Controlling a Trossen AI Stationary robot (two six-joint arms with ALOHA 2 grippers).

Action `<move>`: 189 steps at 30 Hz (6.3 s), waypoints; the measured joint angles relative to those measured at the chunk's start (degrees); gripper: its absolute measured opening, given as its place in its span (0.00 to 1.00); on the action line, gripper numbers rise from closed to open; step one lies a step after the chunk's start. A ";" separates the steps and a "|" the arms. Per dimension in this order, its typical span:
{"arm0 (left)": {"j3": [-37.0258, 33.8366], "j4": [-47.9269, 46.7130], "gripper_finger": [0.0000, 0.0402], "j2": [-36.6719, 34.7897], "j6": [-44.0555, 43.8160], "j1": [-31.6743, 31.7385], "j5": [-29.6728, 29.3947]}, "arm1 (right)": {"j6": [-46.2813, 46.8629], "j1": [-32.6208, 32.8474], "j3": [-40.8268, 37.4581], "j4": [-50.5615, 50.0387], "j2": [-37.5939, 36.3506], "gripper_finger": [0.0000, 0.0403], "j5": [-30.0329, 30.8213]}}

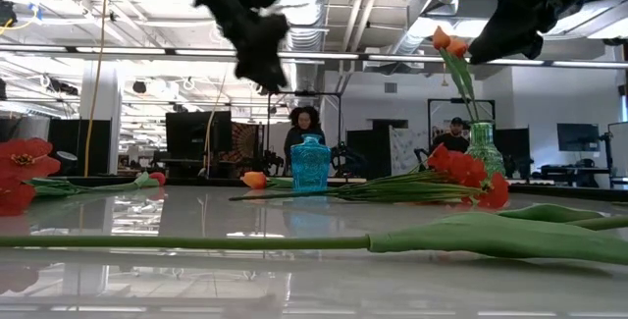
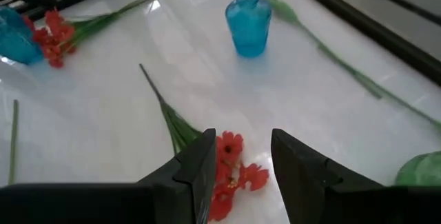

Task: Sort flowers into vase by color
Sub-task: Put the orange tulip into the green vase

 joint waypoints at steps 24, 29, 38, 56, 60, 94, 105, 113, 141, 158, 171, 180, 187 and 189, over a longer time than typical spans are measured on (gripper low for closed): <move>23.96 -14.30 0.49 29.80 13.87 3.30 -10.47 | 1.93 7.72 0.00 5.42 12.46 0.41 -0.05; 23.53 -15.92 0.49 30.58 16.30 3.28 -9.78 | 1.87 7.57 0.00 5.37 12.38 0.41 -0.05; 17.80 -11.78 0.49 30.56 20.35 4.11 -9.88 | 1.61 7.57 0.00 5.34 12.38 0.41 -0.02; 16.46 -8.66 0.46 33.97 23.98 4.21 -11.89 | 1.89 8.05 0.00 6.23 12.35 0.41 -0.04; 17.21 -9.64 0.31 34.09 23.81 4.50 -11.90 | 1.89 8.03 0.00 6.26 12.35 0.41 -0.04; 39.02 -45.06 0.01 24.95 12.43 2.67 -11.79 | -5.25 7.94 2.76 13.99 12.36 0.41 -0.06; 39.08 -50.66 0.01 14.51 4.92 -5.86 -11.00 | -32.52 8.11 17.14 14.11 20.29 0.41 5.65; 39.06 -50.53 0.01 8.80 -3.23 -12.19 -16.01 | -59.22 9.59 32.20 14.43 33.86 0.41 22.30; 39.04 -50.46 0.01 6.42 -9.68 -19.61 -16.80 | -86.19 4.34 51.45 14.08 59.39 0.40 47.54; 39.04 -50.46 0.01 6.43 -6.53 -19.61 -15.03 | -86.02 2.21 51.45 13.80 59.35 0.27 46.03; 39.02 -50.39 0.17 6.43 -3.29 -19.85 -15.05 | -78.99 2.43 51.45 10.43 59.30 0.06 38.73; 40.05 -46.91 0.38 3.28 3.37 -19.65 -15.30 | -61.54 1.86 51.43 -0.74 59.30 0.06 25.19; 40.05 -39.50 0.45 -3.01 6.25 -17.26 -14.80 | -50.80 1.36 51.41 -1.98 56.81 0.06 8.45; 40.05 -36.84 0.45 -5.29 6.10 -16.02 -13.28 | -46.45 0.53 51.41 -1.85 54.36 0.06 2.51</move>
